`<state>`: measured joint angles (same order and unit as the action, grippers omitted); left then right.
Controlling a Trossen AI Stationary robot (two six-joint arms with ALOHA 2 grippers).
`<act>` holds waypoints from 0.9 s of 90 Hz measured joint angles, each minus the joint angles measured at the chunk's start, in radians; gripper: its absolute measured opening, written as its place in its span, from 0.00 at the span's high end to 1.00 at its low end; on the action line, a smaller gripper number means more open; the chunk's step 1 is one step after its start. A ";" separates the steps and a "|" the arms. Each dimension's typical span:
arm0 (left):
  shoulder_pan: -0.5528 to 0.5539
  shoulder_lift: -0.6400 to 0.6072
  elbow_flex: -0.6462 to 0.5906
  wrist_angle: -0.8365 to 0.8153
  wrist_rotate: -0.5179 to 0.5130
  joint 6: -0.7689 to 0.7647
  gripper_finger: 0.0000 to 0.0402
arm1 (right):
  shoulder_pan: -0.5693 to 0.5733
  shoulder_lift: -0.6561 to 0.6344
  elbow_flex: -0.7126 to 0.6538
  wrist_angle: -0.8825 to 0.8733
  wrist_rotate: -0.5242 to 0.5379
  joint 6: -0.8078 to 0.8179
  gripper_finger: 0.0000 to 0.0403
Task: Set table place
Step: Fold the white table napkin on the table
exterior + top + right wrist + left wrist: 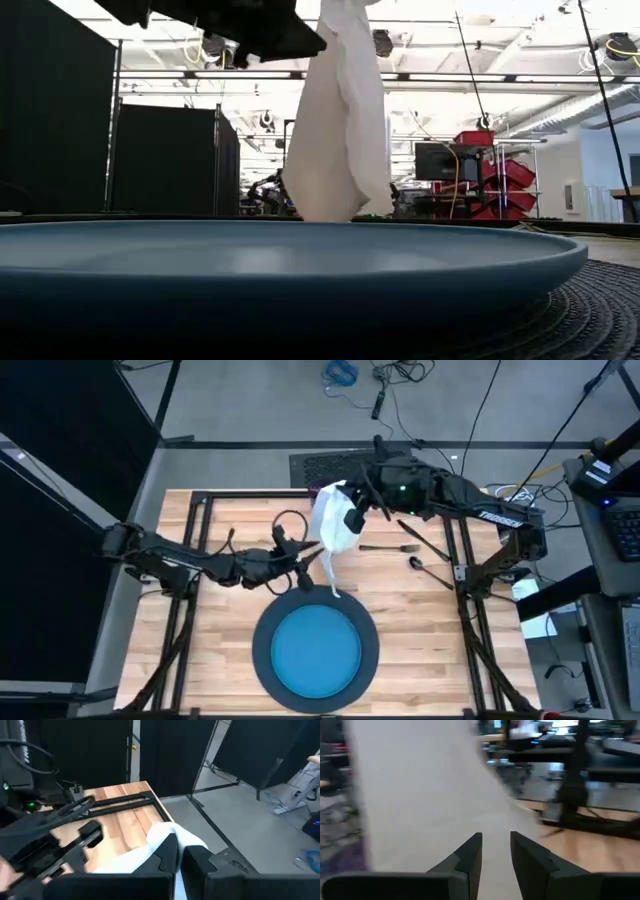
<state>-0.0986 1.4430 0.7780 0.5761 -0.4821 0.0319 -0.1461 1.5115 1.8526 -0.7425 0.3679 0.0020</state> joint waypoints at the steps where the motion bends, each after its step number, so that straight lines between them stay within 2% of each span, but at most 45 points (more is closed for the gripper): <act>1: 0.000 0.002 0.000 0.001 0.009 0.000 0.78 | -0.002 -0.002 0.000 -0.003 0.001 -0.002 1.00; 10: 0.000 0.018 0.000 0.016 0.063 0.000 0.76 | -0.020 -0.021 0.000 -0.024 0.022 -0.011 1.00; 43: 0.000 0.024 0.000 0.030 0.048 -0.088 0.55 | -0.036 -0.038 0.000 0.040 0.031 0.033 1.00; 58: -0.008 0.024 0.000 0.026 -0.001 -0.106 0.53 | -0.030 -0.008 0.000 0.124 0.085 0.037 1.00; 81: -0.013 0.058 0.000 0.019 -0.165 -0.131 0.53 | -0.031 0.058 0.000 0.180 0.130 0.028 1.00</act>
<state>-0.1114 1.5010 0.7780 0.5946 -0.6473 -0.0994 -0.1772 1.5695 1.8526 -0.5629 0.4982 0.0302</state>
